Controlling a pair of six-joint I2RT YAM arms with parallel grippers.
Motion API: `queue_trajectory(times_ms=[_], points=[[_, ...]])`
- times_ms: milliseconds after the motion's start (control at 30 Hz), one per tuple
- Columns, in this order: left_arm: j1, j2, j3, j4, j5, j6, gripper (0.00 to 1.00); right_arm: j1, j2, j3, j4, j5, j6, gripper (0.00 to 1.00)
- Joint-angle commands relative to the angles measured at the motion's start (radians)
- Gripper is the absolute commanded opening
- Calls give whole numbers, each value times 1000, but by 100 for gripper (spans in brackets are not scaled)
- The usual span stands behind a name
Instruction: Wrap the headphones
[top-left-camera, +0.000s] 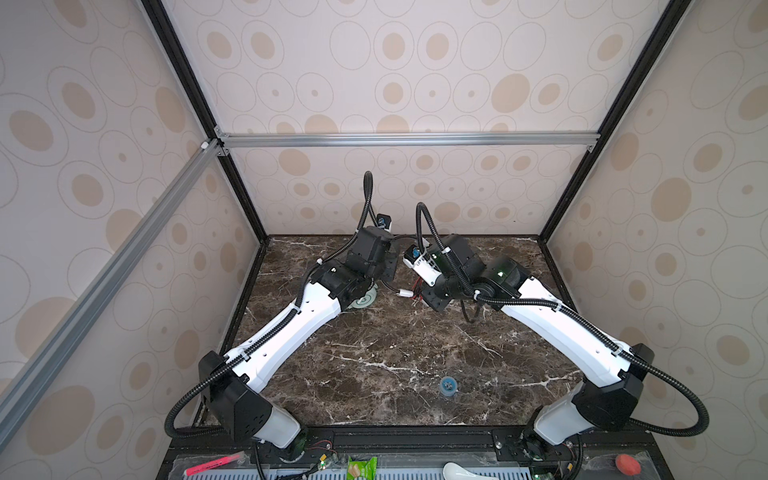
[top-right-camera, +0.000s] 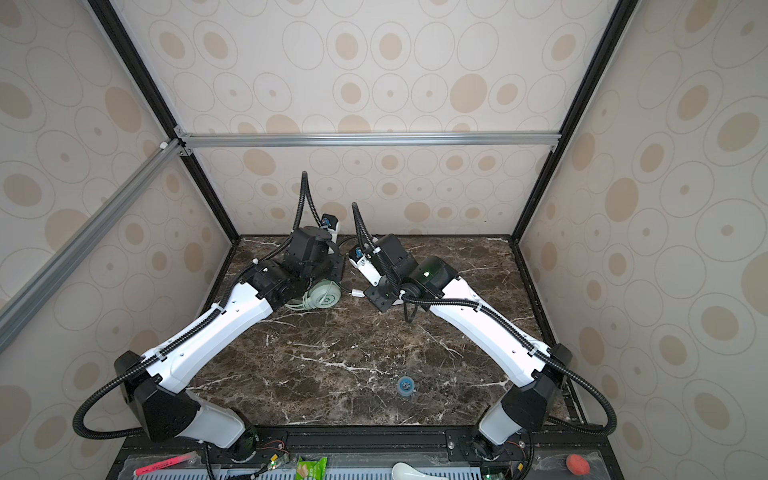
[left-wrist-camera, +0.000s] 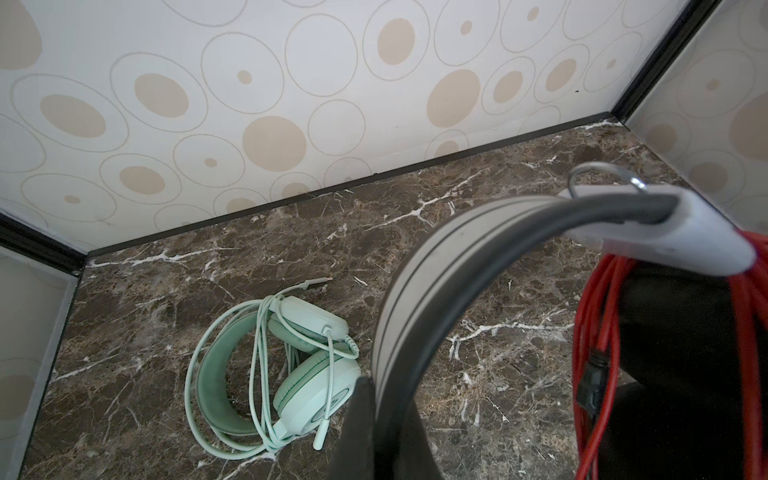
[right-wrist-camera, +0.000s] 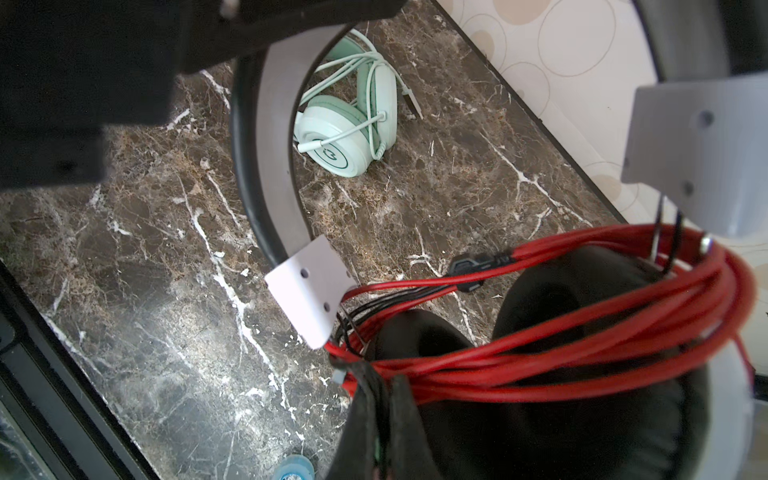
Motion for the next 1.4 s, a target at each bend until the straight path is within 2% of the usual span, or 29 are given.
queue_trajectory(times_ms=[0,167,300,500,600,733,1000,1133,1233,1300,1367], points=[[-17,-22,17,-37,128,69,0,-40,-31,-25,87,6,-117,4],[-17,-1,37,-52,207,105,0,-46,-48,-29,89,-79,-253,3],[-17,-6,39,-41,259,135,0,-75,-90,-86,151,-182,-310,6],[-17,7,42,-79,270,164,0,-83,-58,-43,92,-147,-385,6],[-17,-6,31,-63,320,168,0,-83,-72,-36,130,-161,-372,5],[-17,-8,29,-62,327,168,0,-83,-123,-90,247,-246,-344,9],[-17,-10,16,-56,344,170,0,-83,-100,-58,270,-294,-307,8],[-18,-10,28,-55,358,164,0,-82,-118,-94,339,-272,-247,6],[-18,-12,30,-52,371,161,0,-82,-130,-118,379,-302,-228,8],[-19,-12,28,-53,369,160,0,-58,-110,-90,341,-290,-269,8],[-21,-10,29,-57,366,158,0,-23,-95,-69,319,-227,-325,6]])
